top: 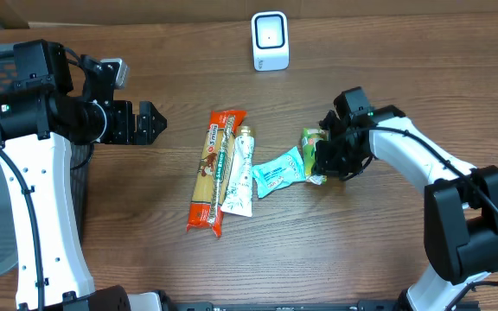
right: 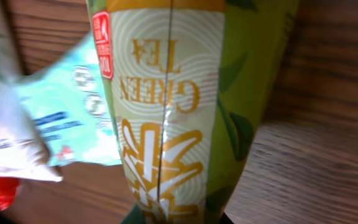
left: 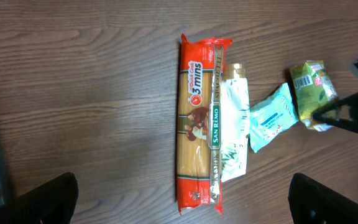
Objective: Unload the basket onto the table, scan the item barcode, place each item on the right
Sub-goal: 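Lift the green pouch up to the white scanner box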
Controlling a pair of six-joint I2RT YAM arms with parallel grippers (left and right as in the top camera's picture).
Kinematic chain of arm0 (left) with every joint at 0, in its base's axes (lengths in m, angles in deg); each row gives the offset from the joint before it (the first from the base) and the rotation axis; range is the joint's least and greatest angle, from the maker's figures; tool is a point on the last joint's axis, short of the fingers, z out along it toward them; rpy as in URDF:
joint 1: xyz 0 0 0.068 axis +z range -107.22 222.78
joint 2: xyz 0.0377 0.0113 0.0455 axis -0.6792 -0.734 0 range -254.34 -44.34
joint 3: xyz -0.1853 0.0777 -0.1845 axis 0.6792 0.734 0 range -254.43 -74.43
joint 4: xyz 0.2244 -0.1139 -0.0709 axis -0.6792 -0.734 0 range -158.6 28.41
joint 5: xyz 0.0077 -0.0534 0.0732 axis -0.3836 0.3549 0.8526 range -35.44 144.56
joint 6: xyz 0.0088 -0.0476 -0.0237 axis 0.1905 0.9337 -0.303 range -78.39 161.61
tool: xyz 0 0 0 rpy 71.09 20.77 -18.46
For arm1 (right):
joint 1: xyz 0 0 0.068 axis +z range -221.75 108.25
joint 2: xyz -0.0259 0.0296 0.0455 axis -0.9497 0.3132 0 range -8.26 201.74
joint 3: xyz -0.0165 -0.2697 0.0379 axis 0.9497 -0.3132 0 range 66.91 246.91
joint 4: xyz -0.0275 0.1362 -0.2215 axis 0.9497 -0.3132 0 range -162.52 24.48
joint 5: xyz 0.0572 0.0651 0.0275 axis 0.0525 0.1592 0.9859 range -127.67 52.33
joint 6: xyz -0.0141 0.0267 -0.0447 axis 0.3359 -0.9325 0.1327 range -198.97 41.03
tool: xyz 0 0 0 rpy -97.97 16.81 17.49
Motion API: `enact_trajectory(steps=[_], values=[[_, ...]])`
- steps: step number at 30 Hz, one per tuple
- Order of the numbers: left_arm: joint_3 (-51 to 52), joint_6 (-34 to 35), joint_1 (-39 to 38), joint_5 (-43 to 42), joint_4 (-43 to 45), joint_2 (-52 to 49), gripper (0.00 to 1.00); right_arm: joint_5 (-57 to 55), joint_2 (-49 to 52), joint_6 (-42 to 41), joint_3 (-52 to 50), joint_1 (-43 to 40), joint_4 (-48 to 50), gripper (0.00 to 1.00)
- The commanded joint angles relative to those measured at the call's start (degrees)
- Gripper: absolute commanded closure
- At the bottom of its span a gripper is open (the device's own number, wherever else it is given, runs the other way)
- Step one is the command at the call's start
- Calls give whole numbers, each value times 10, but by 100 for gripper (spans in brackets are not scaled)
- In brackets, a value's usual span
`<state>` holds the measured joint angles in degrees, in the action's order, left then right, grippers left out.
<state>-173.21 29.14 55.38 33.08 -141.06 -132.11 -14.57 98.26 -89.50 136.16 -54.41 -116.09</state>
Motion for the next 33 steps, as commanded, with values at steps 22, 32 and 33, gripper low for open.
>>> enact_trajectory(steps=[22,32,33], values=[[-7,-13,-3,-6,0,-1,0,668,-43,167,242,-1,-96,96],[-7,-13,-3,-6,0,-1,0,441,-66,53,260,3,-75,96],[-7,-13,-3,-6,0,-1,1,395,-69,53,274,4,-90,96]])
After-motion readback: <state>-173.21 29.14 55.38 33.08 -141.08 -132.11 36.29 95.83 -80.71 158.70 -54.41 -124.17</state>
